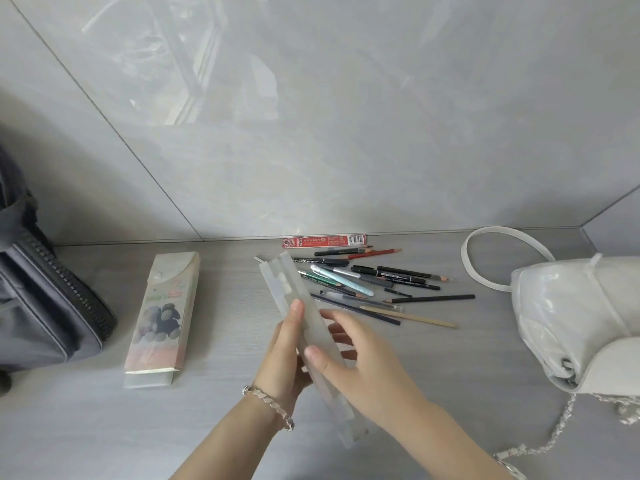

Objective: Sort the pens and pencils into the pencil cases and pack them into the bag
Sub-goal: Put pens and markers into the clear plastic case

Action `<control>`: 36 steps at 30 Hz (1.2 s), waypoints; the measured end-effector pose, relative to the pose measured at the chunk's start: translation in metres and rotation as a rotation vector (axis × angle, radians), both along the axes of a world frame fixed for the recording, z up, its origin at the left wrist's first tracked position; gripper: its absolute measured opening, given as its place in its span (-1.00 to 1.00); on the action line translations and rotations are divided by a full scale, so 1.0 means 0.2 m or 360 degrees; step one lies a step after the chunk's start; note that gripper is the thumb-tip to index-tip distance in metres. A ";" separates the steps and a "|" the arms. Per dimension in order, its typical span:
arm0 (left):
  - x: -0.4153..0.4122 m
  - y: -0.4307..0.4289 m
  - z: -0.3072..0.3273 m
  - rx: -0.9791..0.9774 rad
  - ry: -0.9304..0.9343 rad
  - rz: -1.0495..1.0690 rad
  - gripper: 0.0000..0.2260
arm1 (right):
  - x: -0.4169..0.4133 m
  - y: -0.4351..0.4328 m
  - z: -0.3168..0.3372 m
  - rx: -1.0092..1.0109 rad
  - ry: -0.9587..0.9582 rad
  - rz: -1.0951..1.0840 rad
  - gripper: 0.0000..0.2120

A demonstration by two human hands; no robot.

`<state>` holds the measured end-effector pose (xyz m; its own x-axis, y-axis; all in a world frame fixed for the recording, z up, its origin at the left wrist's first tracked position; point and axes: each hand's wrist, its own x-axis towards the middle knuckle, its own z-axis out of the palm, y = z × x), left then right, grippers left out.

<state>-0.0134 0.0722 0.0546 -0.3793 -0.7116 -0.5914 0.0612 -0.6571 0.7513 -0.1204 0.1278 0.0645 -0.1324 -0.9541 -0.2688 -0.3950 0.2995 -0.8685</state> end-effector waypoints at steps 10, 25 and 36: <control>-0.02 0.07 -0.07 0.0071 -0.0351 0.0202 -0.30 | -0.01 0.01 0.03 -0.0032 0.0669 0.0307 -0.53; 0.24 -0.12 -0.11 0.0460 -0.0286 0.0310 -0.43 | -0.12 -0.05 -0.15 0.0080 -0.0480 -0.0163 -0.71; 0.37 -0.16 -0.13 0.0055 -0.1062 0.0517 -0.40 | -0.40 -0.41 -0.46 0.0299 0.1211 0.0247 -0.78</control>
<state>0.0614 0.0404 0.0296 0.2947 -0.7037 -0.6465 -0.2057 -0.7074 0.6762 -0.2000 0.0463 -0.0283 -0.2133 -0.9244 -0.3162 -0.9082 0.3069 -0.2846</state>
